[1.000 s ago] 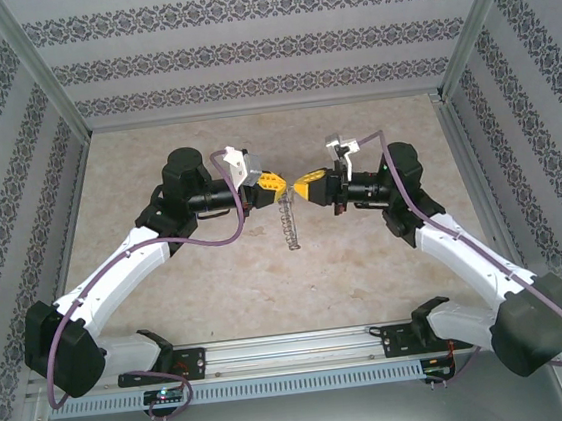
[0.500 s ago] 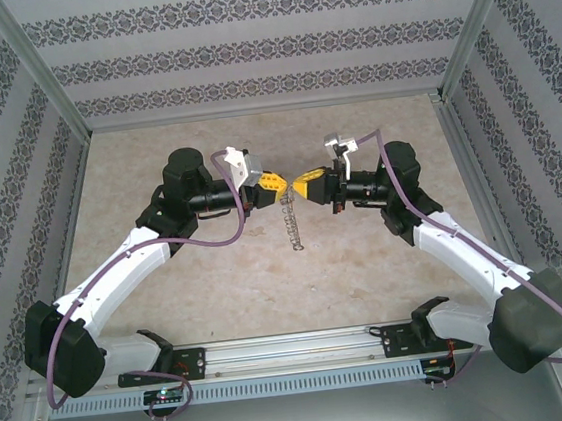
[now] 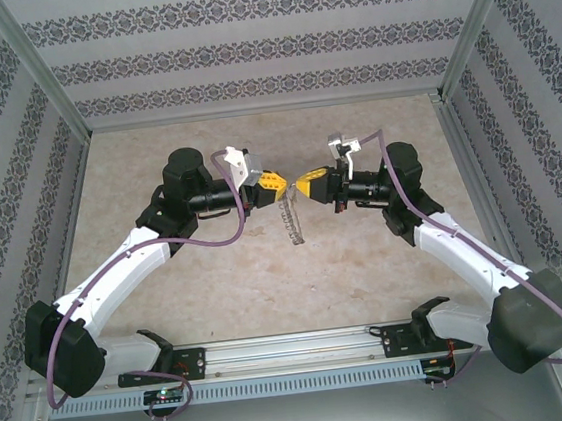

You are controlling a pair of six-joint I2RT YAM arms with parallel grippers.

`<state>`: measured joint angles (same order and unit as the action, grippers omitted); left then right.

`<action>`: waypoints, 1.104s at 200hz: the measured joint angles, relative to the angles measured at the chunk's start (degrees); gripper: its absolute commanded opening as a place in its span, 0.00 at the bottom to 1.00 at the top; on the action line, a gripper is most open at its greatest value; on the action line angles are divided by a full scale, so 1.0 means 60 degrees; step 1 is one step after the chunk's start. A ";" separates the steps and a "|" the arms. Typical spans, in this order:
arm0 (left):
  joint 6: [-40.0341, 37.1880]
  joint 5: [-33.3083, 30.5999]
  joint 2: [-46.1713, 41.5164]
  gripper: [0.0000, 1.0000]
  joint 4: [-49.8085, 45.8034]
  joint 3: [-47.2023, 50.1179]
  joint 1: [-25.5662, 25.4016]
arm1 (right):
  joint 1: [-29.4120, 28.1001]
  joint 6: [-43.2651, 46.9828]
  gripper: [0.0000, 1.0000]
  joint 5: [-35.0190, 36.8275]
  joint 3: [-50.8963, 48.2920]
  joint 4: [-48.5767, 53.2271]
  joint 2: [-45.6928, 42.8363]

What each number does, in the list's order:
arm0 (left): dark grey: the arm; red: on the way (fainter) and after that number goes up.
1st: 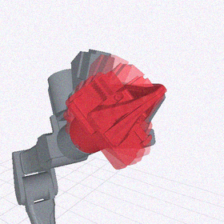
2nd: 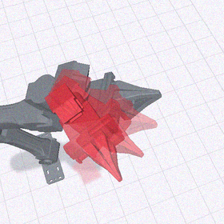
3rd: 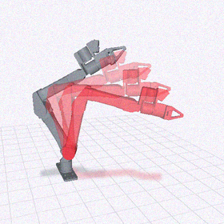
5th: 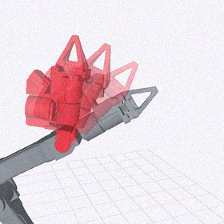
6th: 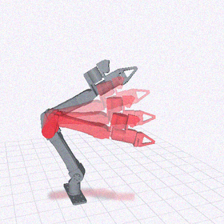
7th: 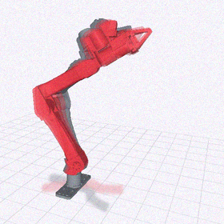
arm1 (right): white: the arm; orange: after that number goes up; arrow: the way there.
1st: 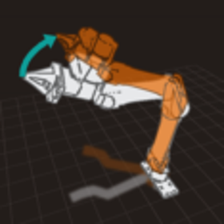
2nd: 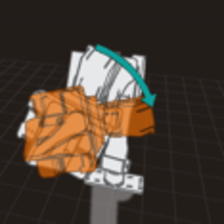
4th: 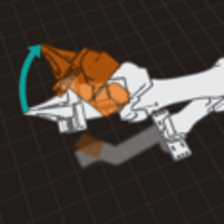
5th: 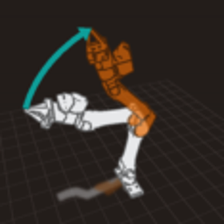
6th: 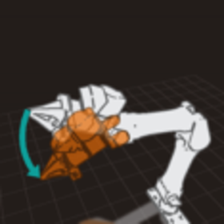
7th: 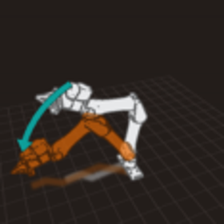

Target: Put the keys on the keyring

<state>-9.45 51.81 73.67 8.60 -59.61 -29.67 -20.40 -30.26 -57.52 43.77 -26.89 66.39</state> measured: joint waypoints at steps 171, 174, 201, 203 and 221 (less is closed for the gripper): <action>0.0000 -0.0073 -0.0011 0.00 0.0073 0.0000 -0.0084 | 0.0251 -0.0375 0.37 -0.0062 -0.0248 -0.0087 0.0146; 0.0000 -0.0073 -0.0011 0.00 0.0084 0.0000 -0.0084 | 0.0284 -0.0397 0.38 -0.0069 -0.0251 -0.0091 0.0113; 0.0007 -0.0073 -0.0011 0.00 0.0153 0.0000 -0.0109 | 0.0506 -0.0426 0.41 -0.0084 -0.0251 -0.0106 -0.0313; 0.0004 -0.0073 -0.0011 0.00 0.0153 0.0000 -0.0109 | 0.0506 -0.0426 0.41 -0.0102 -0.0248 -0.0109 -0.0335; 0.0011 -0.0073 -0.0011 0.00 0.0157 0.0000 -0.0109 | 0.0506 -0.0426 0.46 -0.0259 -0.0186 -0.0142 -0.0350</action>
<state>-9.39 51.37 73.60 9.54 -59.61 -30.33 -17.37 -32.82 -59.07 42.65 -27.75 64.29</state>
